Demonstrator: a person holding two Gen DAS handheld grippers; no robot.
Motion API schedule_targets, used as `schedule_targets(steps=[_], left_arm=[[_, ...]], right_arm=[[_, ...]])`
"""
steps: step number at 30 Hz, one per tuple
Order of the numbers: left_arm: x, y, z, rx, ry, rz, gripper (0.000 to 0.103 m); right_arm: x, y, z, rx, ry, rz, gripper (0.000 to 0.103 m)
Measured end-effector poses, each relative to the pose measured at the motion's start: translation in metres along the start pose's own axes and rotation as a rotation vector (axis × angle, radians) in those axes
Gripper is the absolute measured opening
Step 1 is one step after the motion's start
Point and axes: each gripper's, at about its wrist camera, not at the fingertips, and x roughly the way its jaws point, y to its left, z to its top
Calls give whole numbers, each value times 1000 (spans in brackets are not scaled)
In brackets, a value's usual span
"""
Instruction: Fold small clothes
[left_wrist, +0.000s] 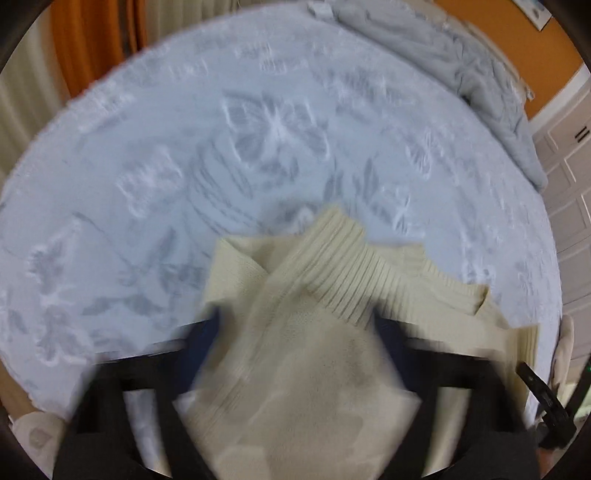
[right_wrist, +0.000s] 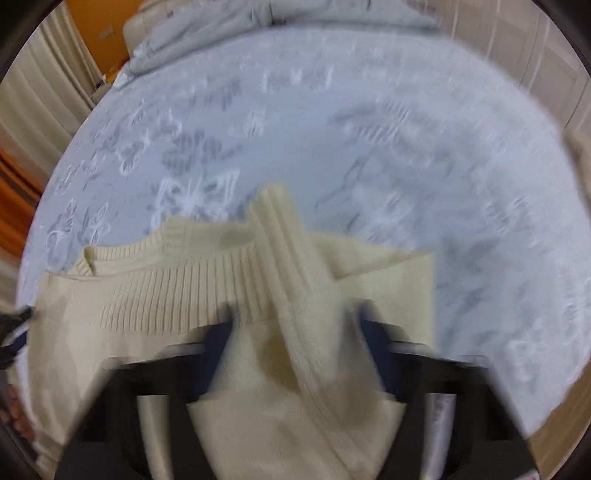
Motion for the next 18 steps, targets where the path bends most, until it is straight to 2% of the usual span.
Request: schedule_targets(steps=[1,2,3,4,6,8,9,10,11,12,14,16,18], left_arm=[[4,-1,0,4,41,18,10],[-2,1,2,-9,33,-8,11],[-18,5,1,-26,-7,-66,11],[-32,6,1,-11,-39,-89,11],[-43,5,0,29,-60,-58,11],[-27,7,0,41,-26,-12,11],[-7,10,0,45,22,17,12],[6,12,-1,45,55,37,13],[14,13,-3,45,63,57,14],[15,12,-4,49,48,72,15],[4,10,-5,41,40,79,19],[-17,8,-7,28,7,76,30],[-42,2,-12,33,-66,83,45]], right_arm=[[2,4,0,18,4,4,10],[-21,-7,2,68,-75,81,9],[-37,-12,0,92,-117,119,9],[-53,-19,0,119,-154,153,9],[-72,-40,-5,179,-205,202,9],[-45,-54,-7,194,-133,140,10],[-22,-58,-7,192,-69,104,10],[10,-64,-10,192,40,66,11],[19,-65,-12,194,58,63,10],[12,-65,-12,199,27,56,12],[-19,-56,-10,196,-48,28,23],[-51,-46,-15,167,-146,9,25],[-77,-29,-22,121,-228,7,28]])
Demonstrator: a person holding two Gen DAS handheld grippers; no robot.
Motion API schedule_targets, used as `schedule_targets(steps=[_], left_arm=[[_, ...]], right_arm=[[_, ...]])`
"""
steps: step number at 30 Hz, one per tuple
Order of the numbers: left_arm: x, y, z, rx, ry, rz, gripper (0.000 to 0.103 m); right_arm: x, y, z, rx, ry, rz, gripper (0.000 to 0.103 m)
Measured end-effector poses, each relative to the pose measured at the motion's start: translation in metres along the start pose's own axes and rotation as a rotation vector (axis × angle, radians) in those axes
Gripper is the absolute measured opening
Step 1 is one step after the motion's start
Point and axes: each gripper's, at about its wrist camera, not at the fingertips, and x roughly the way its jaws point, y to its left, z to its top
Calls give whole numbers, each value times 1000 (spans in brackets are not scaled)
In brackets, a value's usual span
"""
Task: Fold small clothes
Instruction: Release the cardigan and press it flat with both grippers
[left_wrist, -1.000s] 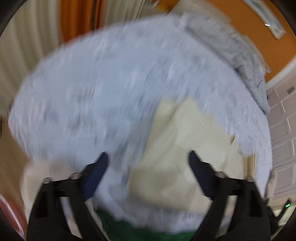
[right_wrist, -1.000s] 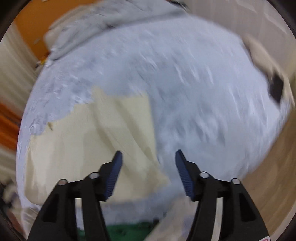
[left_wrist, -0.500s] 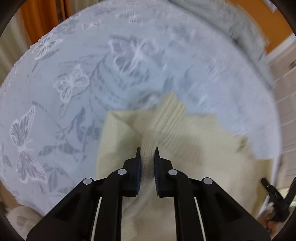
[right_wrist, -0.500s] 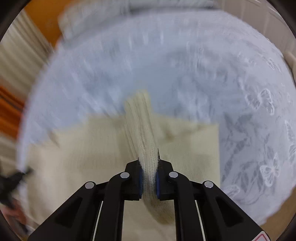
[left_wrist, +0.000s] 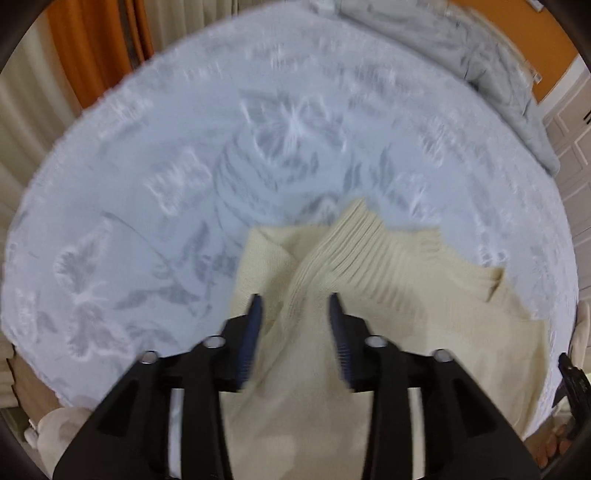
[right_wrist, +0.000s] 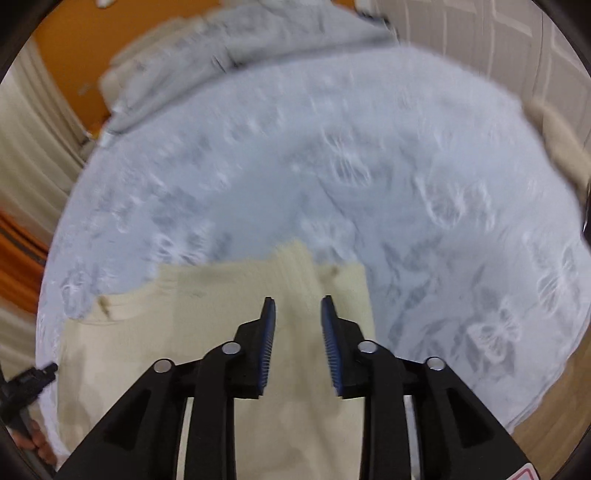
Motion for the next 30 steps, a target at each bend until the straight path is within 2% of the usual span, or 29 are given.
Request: schedule_targets(steps=[1,3,5,6,7,8,9,11,13,15,16,17,18,20,23,25,26,28,29,30], left_arm=[[-10,-5,-3,-5,-32,-12,48],[-13,-17,-15,14,-39,-56,52],[3,-34,-31,93,12,-49,53],[13,-40,-38,110,41,-27,53],[21,-39,-46,112,75,-12,53],[28,-36,-53,100,110,-5,53],[29,-30,-61,75,122,-18,53],[22,-27,-67,80,92,-22,54],[22,-31,-73,139,89,6,55],[23,-34,-79,178,76,29,56],[24,-36,-78,185,76,36,57],[25,-37,-79,188,76,40,58],[25,-35,-80,186,80,40,58],[21,-31,-83,178,80,26,58],[16,-14,-87,128,51,7,58],[13,-9,-89,108,36,-13,58],[13,-10,-90,112,33,-7,58],[14,-17,-93,148,39,22,58],[14,-18,-93,161,47,33,58],[11,-18,-92,164,48,32,60]], right_arm=[[-6,14,-9,-30,-7,37,28],[5,37,-26,-109,58,96,25],[33,61,-51,-190,163,105,21],[54,69,-67,-226,237,83,21],[62,71,-76,-243,268,57,21],[55,77,-81,-270,235,22,22],[46,82,-82,-276,229,38,22],[23,96,-80,-256,229,164,22],[8,118,-82,-307,201,208,22],[16,141,-91,-356,212,220,22],[27,146,-97,-378,242,215,23],[50,151,-108,-408,319,188,26],[59,155,-114,-427,331,164,26],[46,163,-107,-445,324,149,24],[21,170,-90,-398,298,258,22],[21,183,-91,-401,282,254,22],[33,190,-99,-418,308,246,22],[69,200,-124,-490,412,184,21],[66,207,-129,-539,357,162,25],[62,213,-130,-570,354,143,25]])
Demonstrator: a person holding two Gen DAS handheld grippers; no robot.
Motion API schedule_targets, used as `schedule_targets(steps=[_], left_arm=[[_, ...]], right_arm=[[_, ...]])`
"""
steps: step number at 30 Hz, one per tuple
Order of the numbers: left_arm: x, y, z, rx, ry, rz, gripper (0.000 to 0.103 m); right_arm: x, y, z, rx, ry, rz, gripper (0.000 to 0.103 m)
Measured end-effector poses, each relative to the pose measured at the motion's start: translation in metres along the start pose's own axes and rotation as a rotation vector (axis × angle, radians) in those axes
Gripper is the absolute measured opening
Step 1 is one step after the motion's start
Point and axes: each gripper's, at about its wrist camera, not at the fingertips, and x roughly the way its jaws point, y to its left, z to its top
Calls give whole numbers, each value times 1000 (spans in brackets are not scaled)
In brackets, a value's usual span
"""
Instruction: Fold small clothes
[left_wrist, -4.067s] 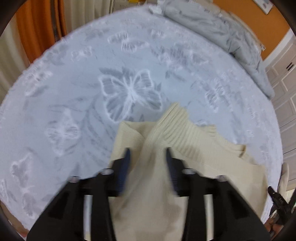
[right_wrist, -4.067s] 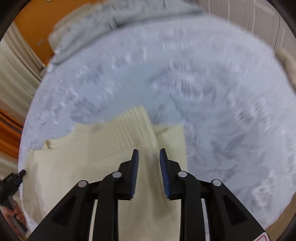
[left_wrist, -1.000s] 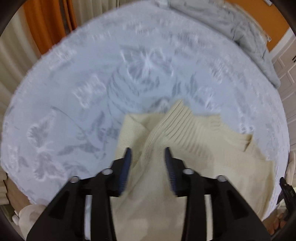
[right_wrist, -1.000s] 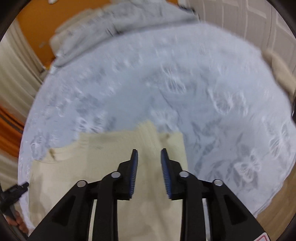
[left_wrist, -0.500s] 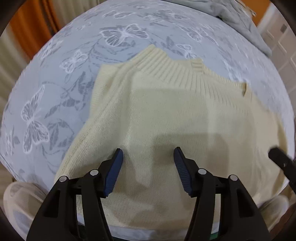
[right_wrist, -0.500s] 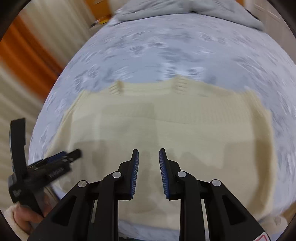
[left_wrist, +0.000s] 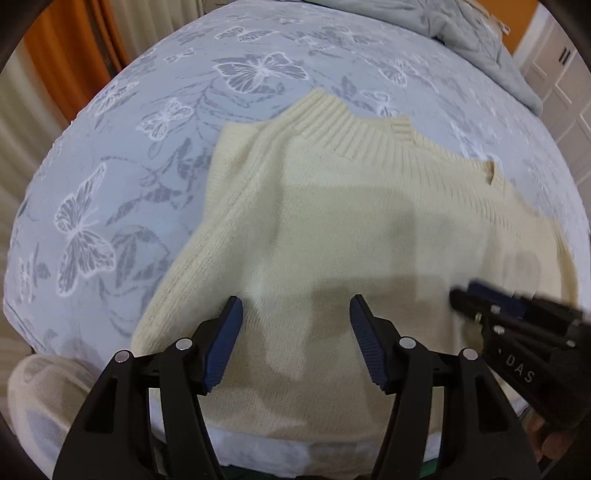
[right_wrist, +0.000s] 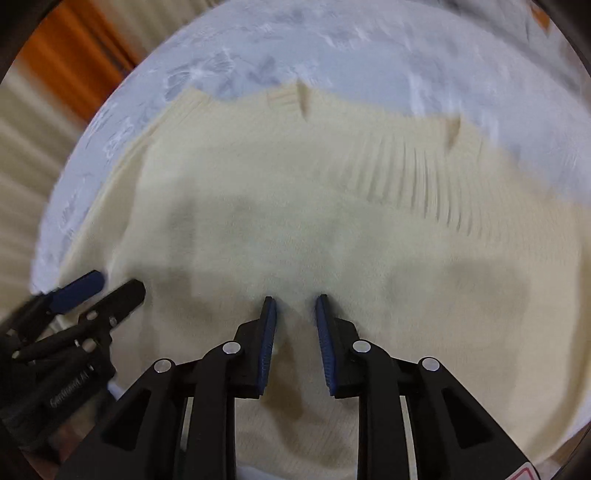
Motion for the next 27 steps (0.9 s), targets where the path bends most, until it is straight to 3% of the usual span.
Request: schedule_targets(steps=[3,6,9,12,14,15,18,21,24,25,26,27], left_arm=[[-9,14,-2,-57,-10,-19,70],[-8,32,-2,-127,-1,-8,70],[0,33,-4,-97,32,18,70],[3,27,-8,-43,28,48,71],[3,26,-10,-31,23,49,71],[3,27,-10,-28,20,44,71],[5,30,-10,-37,20,29,73],[6,29,-11,-38,13,19,77],[8,22,-13,-17,2,47,81],[8,19,-13,-10,-1,58,82],[8,16,-14,0,-2,77,83],[8,14,-14,3,-2,89,83]], right_arm=[[-26,11,15,17,-46,99,22],[-29,20,35,27,-68,109,22],[24,27,50,30,91,98,22],[16,39,53,0,63,61,25],[-5,32,51,5,14,123,17],[-26,17,42,21,-53,118,17],[-62,-44,5,131,-134,52,18],[-78,-145,-55,379,-126,-36,18],[-73,-221,-116,583,-20,-202,12],[-66,-246,-137,678,17,-127,6],[-71,-259,-147,771,-5,-48,0],[-79,-262,-149,807,-28,-28,0]])
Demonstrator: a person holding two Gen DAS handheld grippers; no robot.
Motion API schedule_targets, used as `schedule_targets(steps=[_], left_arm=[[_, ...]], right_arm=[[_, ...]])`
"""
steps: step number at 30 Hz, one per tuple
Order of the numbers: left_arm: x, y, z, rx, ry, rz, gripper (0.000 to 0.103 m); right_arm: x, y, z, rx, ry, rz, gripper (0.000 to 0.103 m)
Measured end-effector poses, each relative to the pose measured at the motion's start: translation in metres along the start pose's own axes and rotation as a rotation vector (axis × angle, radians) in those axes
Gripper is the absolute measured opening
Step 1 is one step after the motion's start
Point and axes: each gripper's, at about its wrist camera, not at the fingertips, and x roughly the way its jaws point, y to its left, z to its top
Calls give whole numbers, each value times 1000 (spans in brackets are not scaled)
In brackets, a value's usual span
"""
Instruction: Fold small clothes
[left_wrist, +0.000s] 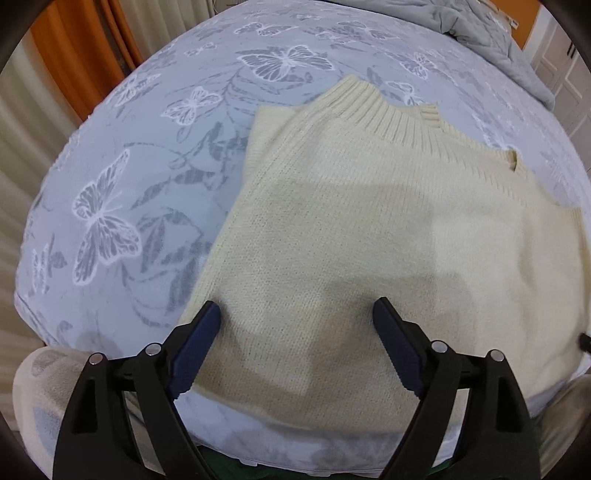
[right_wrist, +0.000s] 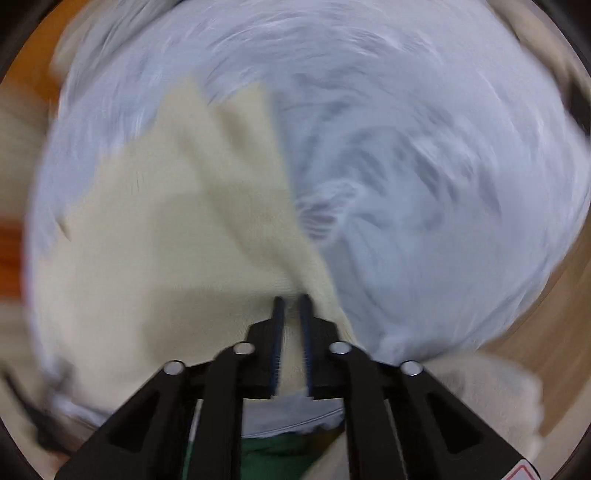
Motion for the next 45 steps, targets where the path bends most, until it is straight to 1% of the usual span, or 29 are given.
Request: schedule_targets(steps=[1,3,5,7,8,9,10,12,13,15,16,17,18,20,21,22,24,25,26,27,28,30,32,34,36,38,41,43,45], left_arm=[[-2,-1,0,-3,1,10,83],[-6,-2,0,-17,1,11,83],[-10,-1,-2,-22,-5,14,83],[-12,-2,-4,-15,1,26,83],[-13,-3,-4,-11,2,29,83],[-14,-3,-5,-6,3,33,83],[-15,-4,-6,-3,5,34,83],[-17,-4,-8,9,8,37,84],[-18,-5,-9,14,9,37,84],[-22,-4,-11,12,6,36,84],[-24,-4,-11,3,4,30,84],[-27,-3,-12,-9,-2,17,84],[-31,-3,-11,-22,-10,0,84],[-34,-4,-11,-26,-18,0,86],[-34,-5,-11,-19,-19,21,87],[-31,-3,-10,-15,-12,46,87],[-19,4,-12,-22,29,85,87],[-12,9,-14,-32,53,91,89],[-6,15,-17,-45,73,75,91],[0,21,-20,-66,95,51,92],[2,25,-21,-84,100,35,93],[-4,28,-23,-108,94,18,91],[-18,24,-18,-104,53,3,91],[-38,12,-2,-93,-21,-40,91],[-49,0,17,-80,-74,-65,91],[-49,-11,37,-65,-105,-57,91],[-20,-23,67,-47,-81,21,91],[18,-26,78,-44,22,63,91],[33,-22,80,-63,52,70,94]], right_arm=[[-7,5,0,-19,-12,27,3],[-24,27,-4,-99,-84,4,14],[-29,54,-6,-212,-105,3,14],[-18,69,-10,-282,-95,1,14],[-2,72,-12,-304,-67,-32,14],[17,67,-12,-308,-10,-69,12],[30,67,-14,-291,28,-75,12],[29,68,-16,-274,8,-74,12],[25,70,-15,-279,8,-80,14],[15,80,-15,-283,4,-45,15],[9,83,-17,-286,-2,-9,15],[0,99,-23,-312,-4,56,15],[-4,109,-27,-339,-3,88,15],[-10,145,-46,-428,6,160,15],[-7,164,-57,-481,22,193,15],[0,185,-70,-539,48,216,18],[23,207,-94,-618,110,197,27],[47,216,-111,-677,156,132,34],[54,220,-122,-721,123,83,36],[52,222,-130,-768,70,60,37],[48,226,-137,-823,46,29,38],[39,231,-133,-846,62,23,37],[22,233,-115,-791,62,105,36],[6,233,-86,-701,25,163,35],[2,242,-63,-659,13,184,35],[2,255,-42,-632,-15,185,33],[30,271,-18,-608,-5,143,28],[67,272,-5,-599,53,63,24],[72,275,-1,-586,47,78,24]])
